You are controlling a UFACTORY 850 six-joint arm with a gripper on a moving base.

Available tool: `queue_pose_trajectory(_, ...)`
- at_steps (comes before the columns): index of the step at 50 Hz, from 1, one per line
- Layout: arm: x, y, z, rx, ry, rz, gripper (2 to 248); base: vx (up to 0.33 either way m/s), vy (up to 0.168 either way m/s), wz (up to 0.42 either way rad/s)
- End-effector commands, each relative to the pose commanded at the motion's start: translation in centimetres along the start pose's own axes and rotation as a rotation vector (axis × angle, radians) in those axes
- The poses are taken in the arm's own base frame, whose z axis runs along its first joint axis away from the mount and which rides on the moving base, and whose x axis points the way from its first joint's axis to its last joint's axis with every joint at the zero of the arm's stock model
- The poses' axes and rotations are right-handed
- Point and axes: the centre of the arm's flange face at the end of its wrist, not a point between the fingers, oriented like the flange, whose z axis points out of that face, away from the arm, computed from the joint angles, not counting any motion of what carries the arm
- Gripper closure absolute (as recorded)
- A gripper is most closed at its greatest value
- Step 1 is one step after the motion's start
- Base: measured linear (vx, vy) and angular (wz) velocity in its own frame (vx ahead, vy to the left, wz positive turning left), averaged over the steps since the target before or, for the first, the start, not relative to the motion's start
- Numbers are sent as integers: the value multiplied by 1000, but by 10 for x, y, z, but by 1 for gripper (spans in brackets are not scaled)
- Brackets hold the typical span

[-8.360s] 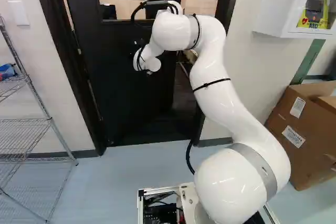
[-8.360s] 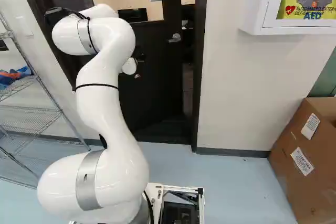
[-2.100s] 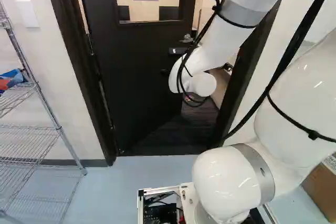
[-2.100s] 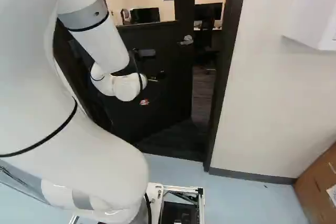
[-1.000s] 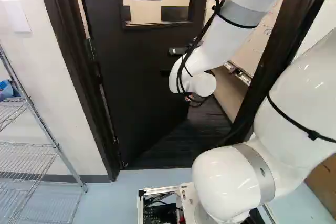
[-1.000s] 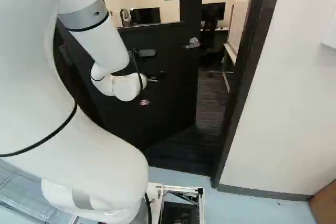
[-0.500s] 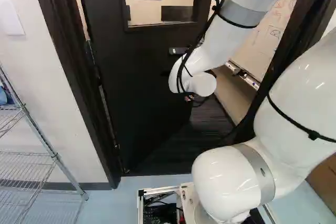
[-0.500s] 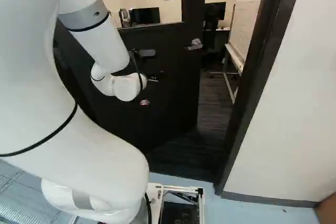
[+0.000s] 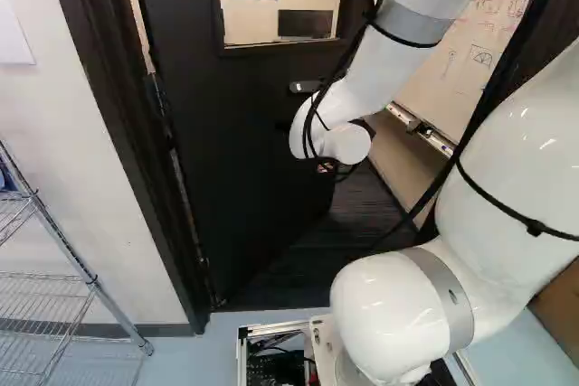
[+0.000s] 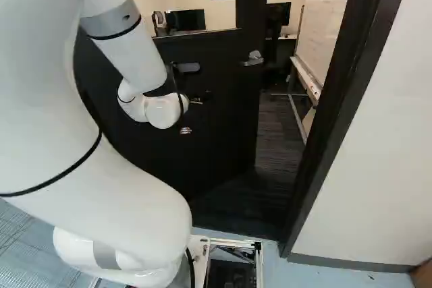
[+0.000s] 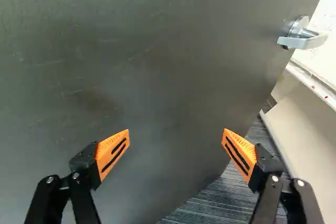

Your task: Open the door and move inside

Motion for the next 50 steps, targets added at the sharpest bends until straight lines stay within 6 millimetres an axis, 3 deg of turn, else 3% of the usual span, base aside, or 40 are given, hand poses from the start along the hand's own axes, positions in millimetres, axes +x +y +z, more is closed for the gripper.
queue_pose_trajectory(20, 1, 0, 2, -16, 0, 19, 3, 0, 0, 0)
queue_pose_trajectory(50, 7, -7, 23, -125, -4, 154, 3, 0, 0, 0)
